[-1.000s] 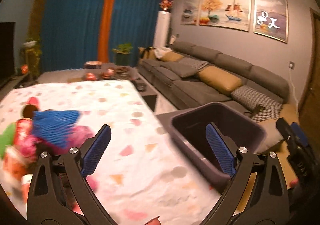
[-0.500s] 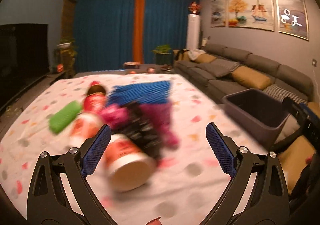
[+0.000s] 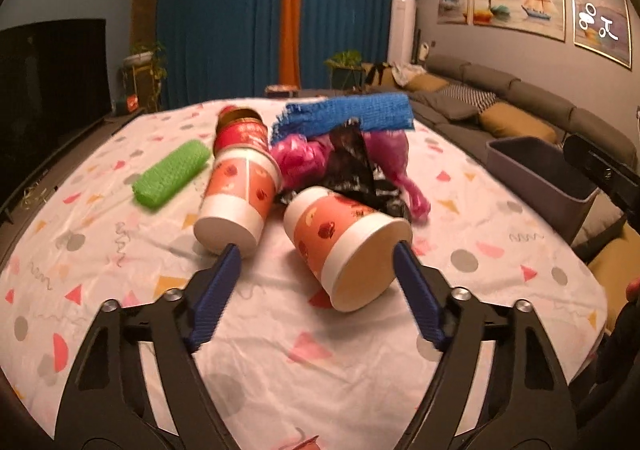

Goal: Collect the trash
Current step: 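Return both tools to the table and grasp the paper cup with the left tool, then grasp the black plastic bag with the right tool while the left tool holds the cup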

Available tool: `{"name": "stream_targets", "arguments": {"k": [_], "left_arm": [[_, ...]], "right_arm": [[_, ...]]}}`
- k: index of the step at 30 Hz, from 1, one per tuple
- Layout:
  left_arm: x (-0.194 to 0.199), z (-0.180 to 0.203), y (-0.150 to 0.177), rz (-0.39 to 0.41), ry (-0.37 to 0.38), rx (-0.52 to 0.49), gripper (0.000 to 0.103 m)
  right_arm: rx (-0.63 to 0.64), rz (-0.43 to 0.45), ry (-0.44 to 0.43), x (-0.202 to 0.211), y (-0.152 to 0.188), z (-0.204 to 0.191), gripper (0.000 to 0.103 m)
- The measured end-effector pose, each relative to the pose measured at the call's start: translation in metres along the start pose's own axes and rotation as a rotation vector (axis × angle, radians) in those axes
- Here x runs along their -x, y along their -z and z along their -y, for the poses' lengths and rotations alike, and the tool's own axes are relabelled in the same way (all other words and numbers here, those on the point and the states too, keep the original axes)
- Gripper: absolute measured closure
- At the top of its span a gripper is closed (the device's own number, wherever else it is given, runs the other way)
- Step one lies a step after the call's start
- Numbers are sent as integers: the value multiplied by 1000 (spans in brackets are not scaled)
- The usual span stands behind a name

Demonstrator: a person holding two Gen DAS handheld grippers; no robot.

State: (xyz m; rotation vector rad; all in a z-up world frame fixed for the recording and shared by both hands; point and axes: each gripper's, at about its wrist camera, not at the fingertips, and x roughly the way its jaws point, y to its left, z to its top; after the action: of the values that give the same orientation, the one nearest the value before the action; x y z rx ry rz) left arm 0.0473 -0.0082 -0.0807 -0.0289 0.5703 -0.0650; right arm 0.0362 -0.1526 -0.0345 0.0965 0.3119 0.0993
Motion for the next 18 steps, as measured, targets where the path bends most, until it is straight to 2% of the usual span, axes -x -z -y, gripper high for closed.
{"name": "stream_targets", "arguments": {"k": [2, 4, 6, 8, 11, 13, 18], "left_arm": [[-6, 0, 0, -21, 7, -4, 43], [-12, 1, -1, -54, 9, -5, 49], [-21, 1, 0, -98, 7, -4, 62], [-28, -2, 1, -143, 20, 13, 79], [-29, -7, 1, -155, 29, 39, 93], [-28, -8, 1, -151, 43, 43, 101], [-16, -11, -2, -112, 56, 52, 101]], "right_arm": [[4, -6, -4, -2, 3, -3, 24], [11, -12, -8, -5, 4, -8, 24], [16, -22, -15, -8, 6, -10, 24], [22, -28, -19, -12, 8, -14, 24], [34, -40, -26, -18, 10, -19, 24], [37, -52, -34, -23, 11, -22, 24], [50, -79, -52, -36, 12, -31, 24]]}}
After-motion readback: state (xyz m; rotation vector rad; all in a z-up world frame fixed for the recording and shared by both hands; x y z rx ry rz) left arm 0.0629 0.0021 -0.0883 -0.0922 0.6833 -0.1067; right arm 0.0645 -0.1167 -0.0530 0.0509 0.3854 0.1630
